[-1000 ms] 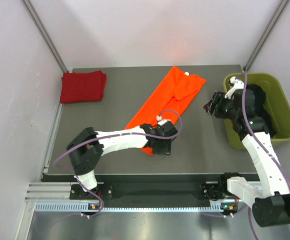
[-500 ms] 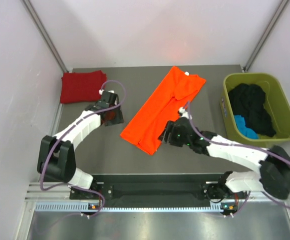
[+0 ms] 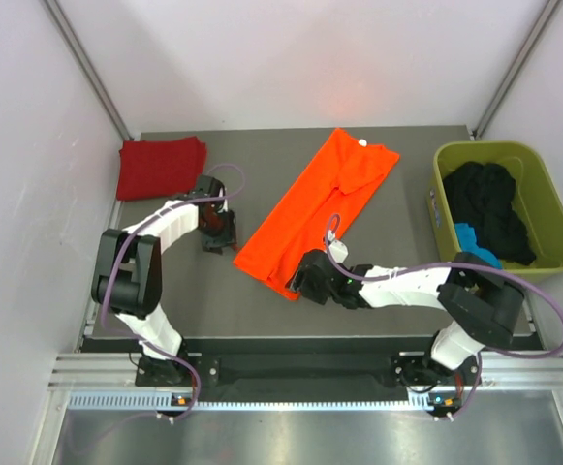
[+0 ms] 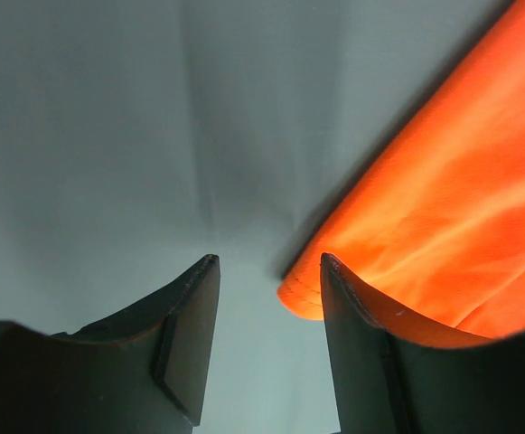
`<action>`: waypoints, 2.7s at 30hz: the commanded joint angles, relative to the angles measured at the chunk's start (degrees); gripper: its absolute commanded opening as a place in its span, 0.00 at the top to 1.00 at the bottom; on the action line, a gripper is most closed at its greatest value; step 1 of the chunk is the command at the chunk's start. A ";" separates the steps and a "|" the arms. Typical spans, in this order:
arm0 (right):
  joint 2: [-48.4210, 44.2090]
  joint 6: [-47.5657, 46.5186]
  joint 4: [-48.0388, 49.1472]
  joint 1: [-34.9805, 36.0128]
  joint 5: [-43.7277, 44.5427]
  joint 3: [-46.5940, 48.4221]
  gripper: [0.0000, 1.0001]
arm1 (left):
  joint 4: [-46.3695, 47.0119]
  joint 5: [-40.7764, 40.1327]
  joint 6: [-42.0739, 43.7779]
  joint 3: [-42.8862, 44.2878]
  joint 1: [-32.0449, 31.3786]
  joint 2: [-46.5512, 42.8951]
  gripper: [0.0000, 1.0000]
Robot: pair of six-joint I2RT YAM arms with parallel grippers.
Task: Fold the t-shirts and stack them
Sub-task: Fold the tshirt
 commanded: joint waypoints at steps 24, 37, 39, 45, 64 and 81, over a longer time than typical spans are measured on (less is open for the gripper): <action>-14.28 -3.27 -7.52 1.97 4.06 -12.75 1.00 | -6.31 13.79 -0.52 -2.35 -0.55 -11.72 0.43; -29.70 -6.52 -15.09 2.15 -1.56 -22.70 1.00 | 5.99 17.68 -14.50 -18.79 -18.40 -18.15 0.42; -30.23 -6.35 -15.18 2.15 -1.91 -23.14 1.00 | 6.70 16.71 -16.43 -20.10 -19.02 -18.41 0.43; -32.07 -6.26 -17.29 2.15 -1.30 -23.76 1.00 | 6.53 13.37 -17.75 -21.34 -19.55 -17.54 0.49; -34.98 -6.08 -17.46 2.15 -1.21 -26.13 1.00 | 13.64 13.62 -18.72 -25.03 -19.72 -14.98 0.87; -39.36 -7.32 -30.64 4.25 -5.35 -22.00 1.00 | 12.68 12.05 -31.28 -27.67 -26.40 -22.54 1.00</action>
